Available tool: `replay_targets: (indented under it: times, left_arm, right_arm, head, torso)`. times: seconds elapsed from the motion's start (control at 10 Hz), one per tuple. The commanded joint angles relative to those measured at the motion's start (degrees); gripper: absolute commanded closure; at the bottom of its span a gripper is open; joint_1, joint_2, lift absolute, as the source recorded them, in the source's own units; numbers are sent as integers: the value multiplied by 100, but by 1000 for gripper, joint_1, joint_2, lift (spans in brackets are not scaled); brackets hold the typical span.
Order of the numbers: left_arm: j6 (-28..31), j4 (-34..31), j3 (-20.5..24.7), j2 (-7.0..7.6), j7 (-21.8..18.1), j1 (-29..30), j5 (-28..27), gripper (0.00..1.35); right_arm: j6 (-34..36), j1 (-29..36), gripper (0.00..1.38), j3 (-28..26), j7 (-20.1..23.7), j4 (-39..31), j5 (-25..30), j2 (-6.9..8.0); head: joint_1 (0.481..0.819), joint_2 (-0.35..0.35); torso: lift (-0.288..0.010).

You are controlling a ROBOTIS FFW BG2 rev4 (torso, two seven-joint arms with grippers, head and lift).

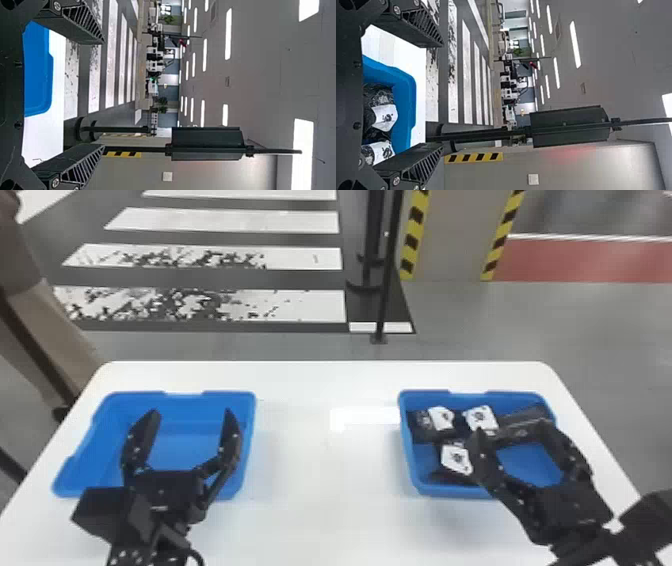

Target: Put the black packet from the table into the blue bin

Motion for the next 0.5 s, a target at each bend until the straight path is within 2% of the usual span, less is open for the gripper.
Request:
replay_targets:
  times: [0.0, 0.4]
  left_arm:
    - [0, 0, 0, 0, 0, 8, 0, 101]
    - [0, 0, 0, 0, 0, 8, 0, 101]
  right_arm:
    - [0, 2, 130, 6, 0, 0, 0, 0]
    - [0, 2, 130, 6, 0, -15, 0, 0]
  head:
    - [695, -23]
    - [695, -21]
  torso:
    - [-110]
    - [-110]
